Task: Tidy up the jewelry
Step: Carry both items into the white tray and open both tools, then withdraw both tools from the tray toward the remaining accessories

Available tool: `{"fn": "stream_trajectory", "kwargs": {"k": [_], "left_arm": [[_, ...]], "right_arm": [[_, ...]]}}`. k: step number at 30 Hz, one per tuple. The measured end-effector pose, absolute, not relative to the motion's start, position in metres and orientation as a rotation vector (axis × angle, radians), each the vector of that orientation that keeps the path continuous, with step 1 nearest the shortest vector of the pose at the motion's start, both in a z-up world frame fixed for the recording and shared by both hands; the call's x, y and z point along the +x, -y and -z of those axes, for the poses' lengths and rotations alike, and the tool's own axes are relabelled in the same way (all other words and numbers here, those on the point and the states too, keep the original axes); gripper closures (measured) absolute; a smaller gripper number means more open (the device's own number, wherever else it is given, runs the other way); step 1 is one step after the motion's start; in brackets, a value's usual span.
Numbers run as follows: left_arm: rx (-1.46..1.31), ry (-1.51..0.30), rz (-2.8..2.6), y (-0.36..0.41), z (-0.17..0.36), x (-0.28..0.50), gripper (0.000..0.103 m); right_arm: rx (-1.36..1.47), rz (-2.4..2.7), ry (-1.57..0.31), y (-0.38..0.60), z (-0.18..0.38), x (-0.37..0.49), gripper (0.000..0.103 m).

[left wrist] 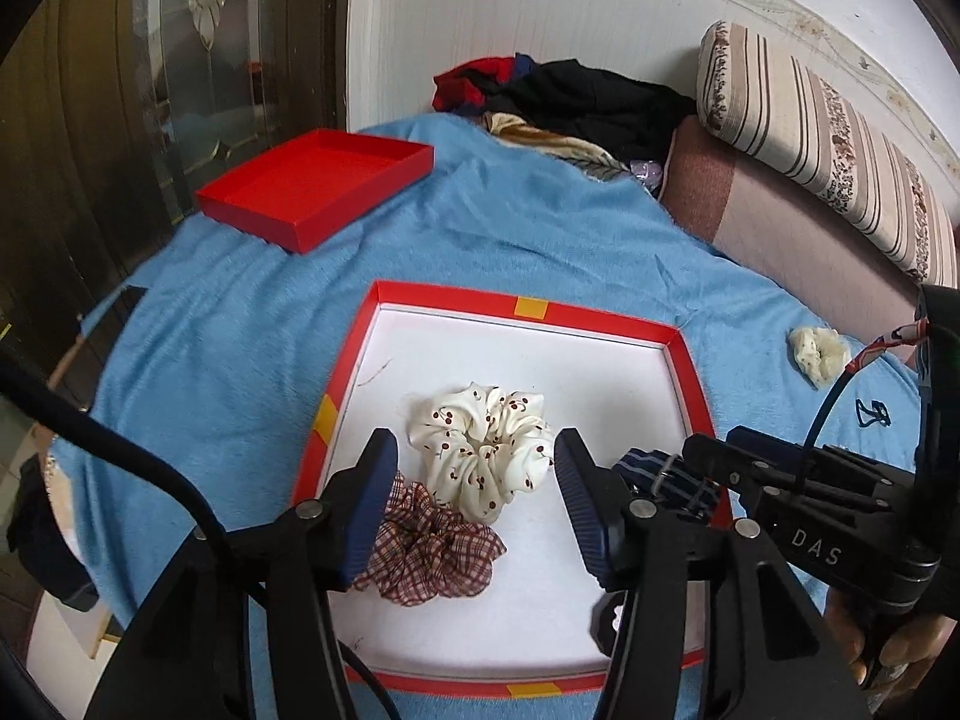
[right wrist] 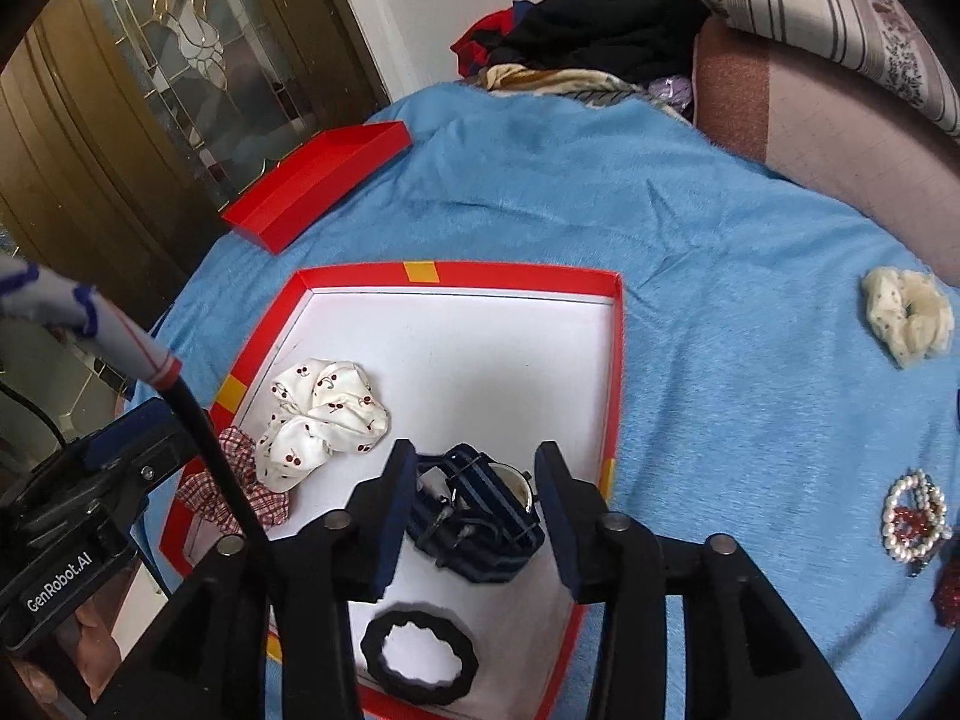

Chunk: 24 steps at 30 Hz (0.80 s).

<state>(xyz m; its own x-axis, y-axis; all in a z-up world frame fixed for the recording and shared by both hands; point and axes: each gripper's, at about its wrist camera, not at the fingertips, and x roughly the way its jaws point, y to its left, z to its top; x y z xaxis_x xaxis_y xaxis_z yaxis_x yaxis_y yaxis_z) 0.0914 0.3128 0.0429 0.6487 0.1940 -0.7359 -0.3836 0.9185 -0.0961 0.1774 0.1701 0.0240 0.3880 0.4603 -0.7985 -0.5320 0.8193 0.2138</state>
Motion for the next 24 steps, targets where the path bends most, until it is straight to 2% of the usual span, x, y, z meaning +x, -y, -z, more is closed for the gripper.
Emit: {"fn": "stream_trajectory", "kwargs": {"k": [10, 24], "left_arm": [[-0.193, -0.796, -0.306, -0.269, -0.062, 0.075, 0.046], [-0.045, -0.782, -0.205, -0.163, -0.083, 0.059, 0.041]], "right_arm": [[-0.066, -0.619, -0.962, -0.127, -0.04, 0.145, 0.057], [0.024, -0.282, -0.915, 0.066, -0.017, 0.046, 0.055]]}}
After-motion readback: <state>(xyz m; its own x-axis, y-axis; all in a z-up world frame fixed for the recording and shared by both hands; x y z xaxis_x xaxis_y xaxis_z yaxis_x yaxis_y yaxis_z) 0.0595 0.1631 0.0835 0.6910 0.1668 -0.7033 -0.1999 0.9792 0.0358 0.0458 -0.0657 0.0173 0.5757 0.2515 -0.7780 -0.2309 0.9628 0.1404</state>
